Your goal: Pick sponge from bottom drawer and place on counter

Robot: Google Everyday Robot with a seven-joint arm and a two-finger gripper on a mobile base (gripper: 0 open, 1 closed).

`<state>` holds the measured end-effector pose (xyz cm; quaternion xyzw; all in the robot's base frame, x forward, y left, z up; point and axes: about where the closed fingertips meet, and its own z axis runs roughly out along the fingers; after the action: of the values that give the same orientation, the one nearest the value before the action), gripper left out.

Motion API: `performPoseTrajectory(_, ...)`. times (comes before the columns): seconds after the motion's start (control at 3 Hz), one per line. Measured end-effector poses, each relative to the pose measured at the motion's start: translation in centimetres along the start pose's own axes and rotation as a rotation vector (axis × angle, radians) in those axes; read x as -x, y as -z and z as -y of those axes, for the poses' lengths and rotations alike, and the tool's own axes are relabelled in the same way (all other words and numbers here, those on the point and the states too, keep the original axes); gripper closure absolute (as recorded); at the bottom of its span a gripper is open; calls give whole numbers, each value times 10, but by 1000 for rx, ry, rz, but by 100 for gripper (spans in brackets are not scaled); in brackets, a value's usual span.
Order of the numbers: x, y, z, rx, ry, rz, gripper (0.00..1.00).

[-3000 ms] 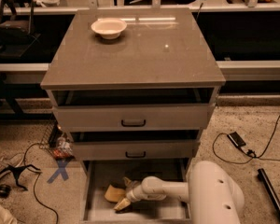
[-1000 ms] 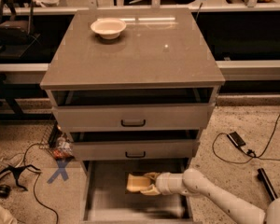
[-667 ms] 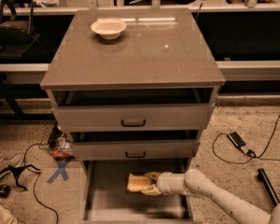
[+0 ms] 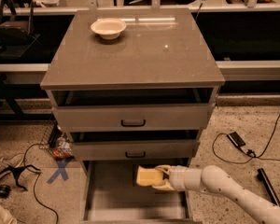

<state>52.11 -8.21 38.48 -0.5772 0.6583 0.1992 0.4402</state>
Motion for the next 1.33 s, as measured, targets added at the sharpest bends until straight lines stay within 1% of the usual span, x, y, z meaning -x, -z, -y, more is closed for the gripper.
performPoseTrajectory(0.33, 57, 63, 19, -32, 99, -45, 100)
performPoseTrajectory(0.67, 60, 68, 25, -25, 93, -33, 100)
performPoseTrajectory(1.0, 90, 114, 59, -68, 102, 1, 100)
performPoseTrajectory(1.33, 138, 178, 99, -98, 102, 30, 100)
